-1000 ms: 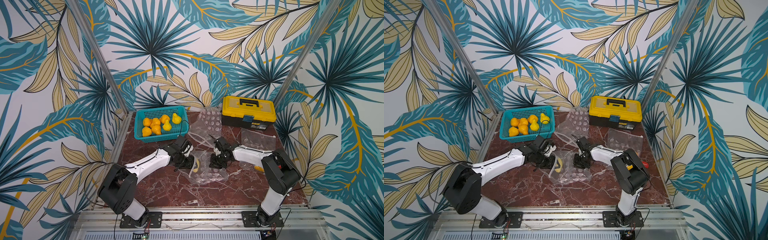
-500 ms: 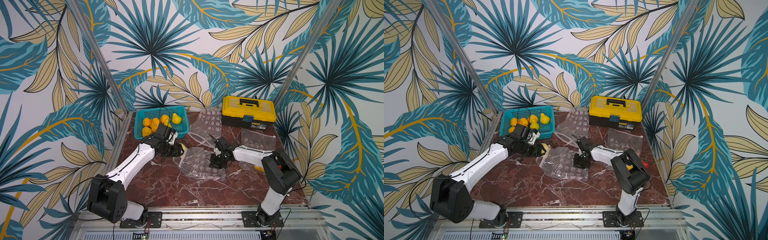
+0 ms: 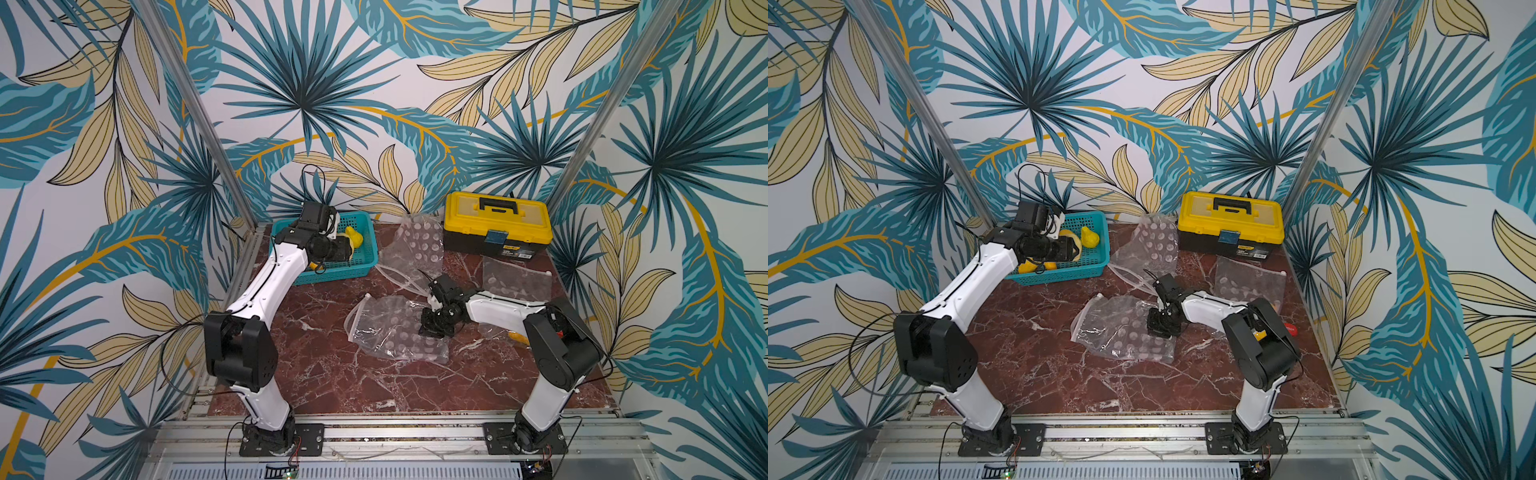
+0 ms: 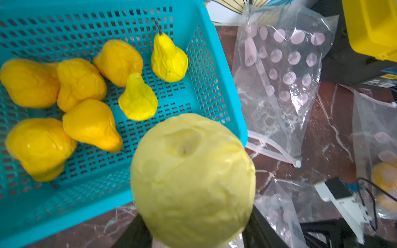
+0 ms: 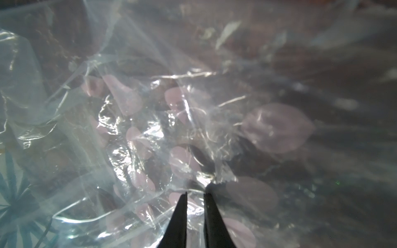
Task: Open the zip-top bag and take out the pear
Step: Place the pear in the basket.
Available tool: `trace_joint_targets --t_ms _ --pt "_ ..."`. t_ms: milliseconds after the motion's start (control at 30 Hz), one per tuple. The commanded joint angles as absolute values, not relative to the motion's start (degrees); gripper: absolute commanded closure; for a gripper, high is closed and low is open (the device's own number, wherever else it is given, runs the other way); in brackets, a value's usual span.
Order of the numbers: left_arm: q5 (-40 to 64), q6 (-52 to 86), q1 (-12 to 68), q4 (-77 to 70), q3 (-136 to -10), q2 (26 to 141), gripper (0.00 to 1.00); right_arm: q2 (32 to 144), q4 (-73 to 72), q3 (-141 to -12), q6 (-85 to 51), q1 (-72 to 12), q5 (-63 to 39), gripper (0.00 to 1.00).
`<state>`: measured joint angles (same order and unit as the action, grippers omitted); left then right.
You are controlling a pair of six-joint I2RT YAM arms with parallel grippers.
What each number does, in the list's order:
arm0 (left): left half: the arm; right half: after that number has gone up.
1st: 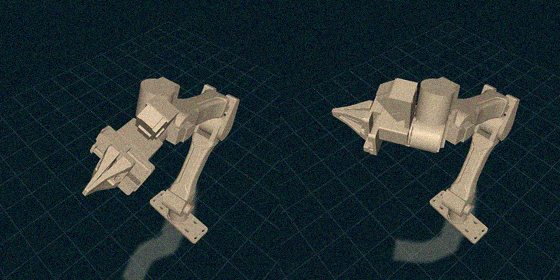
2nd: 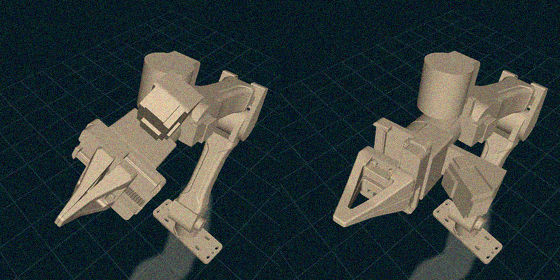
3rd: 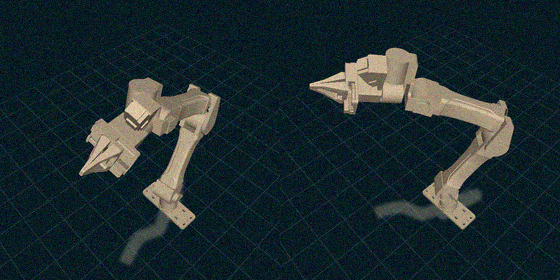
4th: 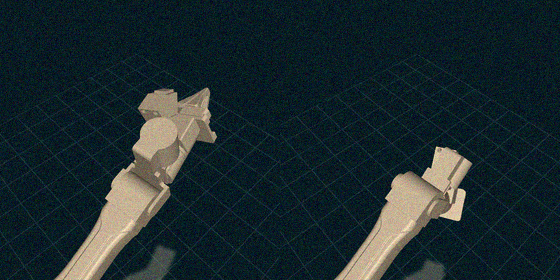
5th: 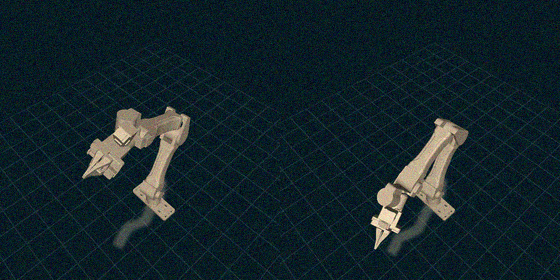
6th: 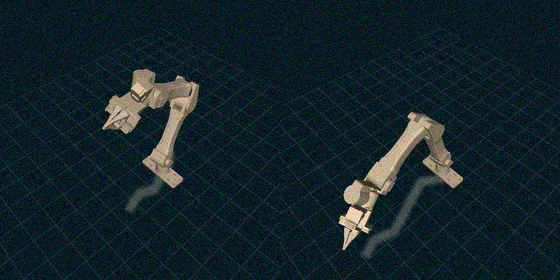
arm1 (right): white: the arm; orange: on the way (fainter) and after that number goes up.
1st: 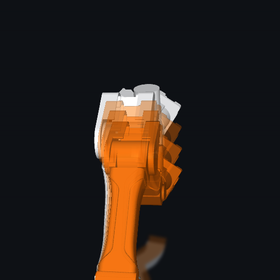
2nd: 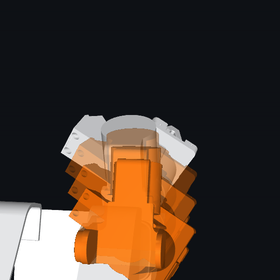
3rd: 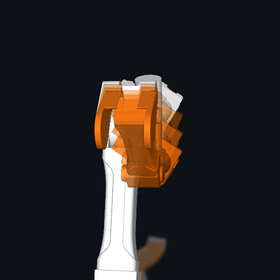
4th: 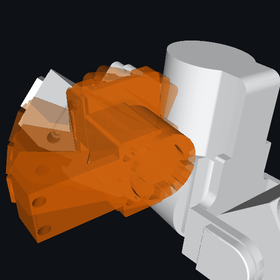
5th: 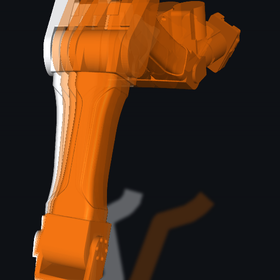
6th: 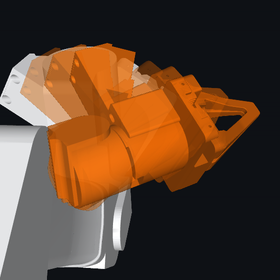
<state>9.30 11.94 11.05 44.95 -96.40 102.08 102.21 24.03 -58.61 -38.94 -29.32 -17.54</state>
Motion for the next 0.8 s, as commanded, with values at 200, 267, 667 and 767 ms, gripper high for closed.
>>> trace_joint_targets --t_ms 200,267,667,767 --pt "14.65 10.63 10.02 46.67 -112.04 120.93 0.58 99.64 29.69 -58.90 -38.22 -29.18 -13.89 0.73" --pt "14.65 10.96 10.02 46.89 -114.12 124.21 0.57 98.88 30.33 -59.59 -38.14 -29.17 -13.97 0.72" --pt "16.74 11.86 10.01 46.85 -117.95 129.96 0.31 89.59 37.58 -64.40 -36.48 -28.95 -9.52 0.56" --pt "16.48 11.63 10.00 47.02 -117.48 127.09 0.27 86.80 39.32 -64.49 -35.74 -28.29 -6.92 0.54"
